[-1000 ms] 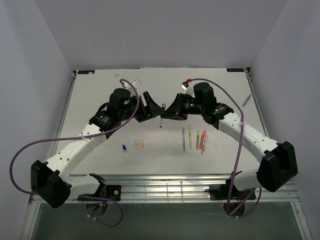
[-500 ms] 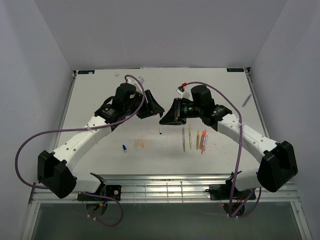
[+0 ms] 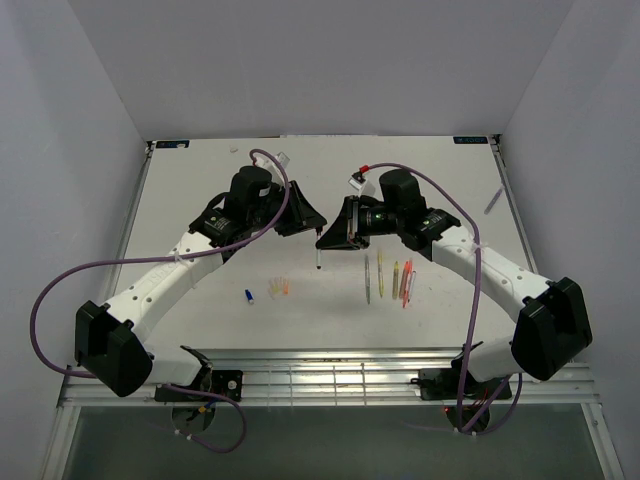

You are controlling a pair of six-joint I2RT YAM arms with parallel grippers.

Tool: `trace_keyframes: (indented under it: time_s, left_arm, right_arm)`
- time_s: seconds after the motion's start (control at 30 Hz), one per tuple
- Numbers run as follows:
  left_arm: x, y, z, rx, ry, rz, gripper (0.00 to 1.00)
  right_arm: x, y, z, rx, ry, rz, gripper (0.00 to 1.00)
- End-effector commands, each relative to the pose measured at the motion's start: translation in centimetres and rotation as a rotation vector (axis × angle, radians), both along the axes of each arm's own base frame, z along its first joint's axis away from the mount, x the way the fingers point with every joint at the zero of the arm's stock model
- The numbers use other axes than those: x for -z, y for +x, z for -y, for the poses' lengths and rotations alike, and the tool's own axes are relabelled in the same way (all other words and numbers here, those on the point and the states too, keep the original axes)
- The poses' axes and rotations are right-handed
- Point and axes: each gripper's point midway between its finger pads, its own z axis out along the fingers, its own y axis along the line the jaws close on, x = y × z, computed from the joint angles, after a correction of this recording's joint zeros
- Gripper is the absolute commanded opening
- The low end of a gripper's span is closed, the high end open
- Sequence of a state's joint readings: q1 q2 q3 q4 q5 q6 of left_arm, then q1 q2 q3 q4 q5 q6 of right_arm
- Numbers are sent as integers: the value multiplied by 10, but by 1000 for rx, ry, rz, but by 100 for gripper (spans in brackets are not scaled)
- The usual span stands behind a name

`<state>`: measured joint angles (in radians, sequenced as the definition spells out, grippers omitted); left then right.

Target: Open the pen caps

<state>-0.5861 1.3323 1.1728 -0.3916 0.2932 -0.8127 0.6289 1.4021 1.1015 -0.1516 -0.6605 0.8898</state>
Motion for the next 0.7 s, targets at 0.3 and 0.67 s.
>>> trace_keyframes:
  time_s: [0.3,0.67]
  left_arm:
    - [-10,-7,2,29,-33,20,16]
    - [-12,-3,4,-9,-56,-14,0]
  right_arm:
    - [-24,4,-11,-31,83,55,8]
    - [-9,3,-14,-34,39,45,26]
